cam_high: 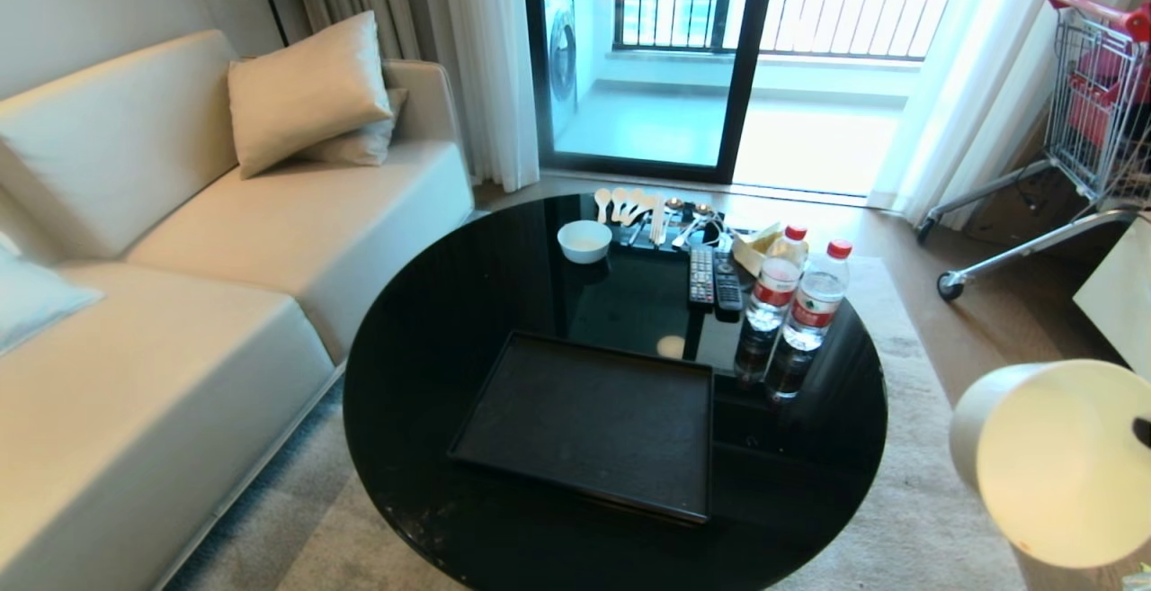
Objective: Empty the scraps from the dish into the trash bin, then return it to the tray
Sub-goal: Put the bowl back to the table
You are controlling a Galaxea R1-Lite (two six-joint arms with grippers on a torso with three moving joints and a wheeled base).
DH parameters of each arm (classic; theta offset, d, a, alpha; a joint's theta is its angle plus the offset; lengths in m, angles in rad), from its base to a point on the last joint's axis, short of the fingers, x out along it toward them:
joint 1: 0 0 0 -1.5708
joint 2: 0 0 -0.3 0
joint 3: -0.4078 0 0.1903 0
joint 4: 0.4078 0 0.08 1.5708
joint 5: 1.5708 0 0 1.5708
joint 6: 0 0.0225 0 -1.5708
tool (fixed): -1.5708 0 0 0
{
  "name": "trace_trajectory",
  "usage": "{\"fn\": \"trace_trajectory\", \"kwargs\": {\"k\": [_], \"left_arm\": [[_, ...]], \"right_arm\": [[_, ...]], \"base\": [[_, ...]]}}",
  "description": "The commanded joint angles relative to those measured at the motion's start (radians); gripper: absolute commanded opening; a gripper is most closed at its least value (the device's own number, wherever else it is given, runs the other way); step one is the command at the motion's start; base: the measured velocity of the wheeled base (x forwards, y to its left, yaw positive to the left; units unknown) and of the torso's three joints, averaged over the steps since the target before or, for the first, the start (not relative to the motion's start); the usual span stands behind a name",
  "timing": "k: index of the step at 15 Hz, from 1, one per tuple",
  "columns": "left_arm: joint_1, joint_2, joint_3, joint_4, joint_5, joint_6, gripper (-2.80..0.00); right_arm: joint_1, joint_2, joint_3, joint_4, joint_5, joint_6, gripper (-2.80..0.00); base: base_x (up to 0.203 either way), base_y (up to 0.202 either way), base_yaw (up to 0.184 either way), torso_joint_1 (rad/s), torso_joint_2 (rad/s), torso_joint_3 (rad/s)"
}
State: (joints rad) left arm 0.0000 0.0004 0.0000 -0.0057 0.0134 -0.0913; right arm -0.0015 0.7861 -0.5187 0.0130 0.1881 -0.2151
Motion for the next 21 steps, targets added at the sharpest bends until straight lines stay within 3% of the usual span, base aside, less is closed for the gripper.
{"fn": "trace_trajectory", "kwargs": {"k": [1,6,13,17,21], "left_arm": [[0.0,0.0,0.0,0.0,0.0,-0.001,-2.8],[0.0,0.0,0.0,0.0,0.0,-0.001,-2.8],[0.0,0.0,0.0,0.0,0.0,-0.001,-2.8],[0.0,0.0,0.0,0.0,0.0,-0.001,-2.8],[0.0,0.0,0.0,0.0,0.0,-0.001,-2.8]], "right_arm": [[0.002,0.268,-0.088,-0.026,0.002,-0.005,-2.8],[0.047,0.607,-0.341,-0.039,-0.001,0.029,-2.8],[0.318,0.893,-0.523,0.046,-0.256,0.411,-2.8],[0.375,1.018,-0.552,0.053,-0.318,0.499,-2.8],[0.404,1.174,-0.702,0.094,-0.364,0.567,-2.8]], "base": [[0.0,0.0,0.0,0.0,0.0,0.0],[0.0,0.0,0.0,0.0,0.0,0.0],[0.0,0.0,0.0,0.0,0.0,0.0],[0.0,0.0,0.0,0.0,0.0,0.0],[0.0,0.0,0.0,0.0,0.0,0.0]]}}
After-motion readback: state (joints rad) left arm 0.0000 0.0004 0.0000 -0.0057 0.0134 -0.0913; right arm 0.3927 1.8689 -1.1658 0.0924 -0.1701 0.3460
